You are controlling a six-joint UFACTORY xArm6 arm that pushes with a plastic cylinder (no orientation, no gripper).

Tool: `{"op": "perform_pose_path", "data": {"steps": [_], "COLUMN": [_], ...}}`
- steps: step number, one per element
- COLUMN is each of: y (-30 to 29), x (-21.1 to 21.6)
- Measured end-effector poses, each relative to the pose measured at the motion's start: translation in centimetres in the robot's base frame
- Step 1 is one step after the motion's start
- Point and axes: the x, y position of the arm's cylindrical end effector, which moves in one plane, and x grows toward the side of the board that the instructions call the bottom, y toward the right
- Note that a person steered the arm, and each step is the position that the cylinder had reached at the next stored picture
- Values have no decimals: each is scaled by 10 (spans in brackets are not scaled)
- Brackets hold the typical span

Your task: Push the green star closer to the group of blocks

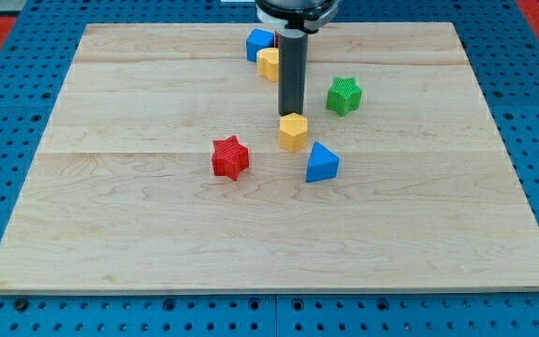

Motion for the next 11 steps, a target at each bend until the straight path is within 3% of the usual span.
{"op": "perform_pose_path", "data": {"steps": [3, 6, 9, 11], "y": [60, 63, 98, 59], "x": [31, -11, -21, -52]}}
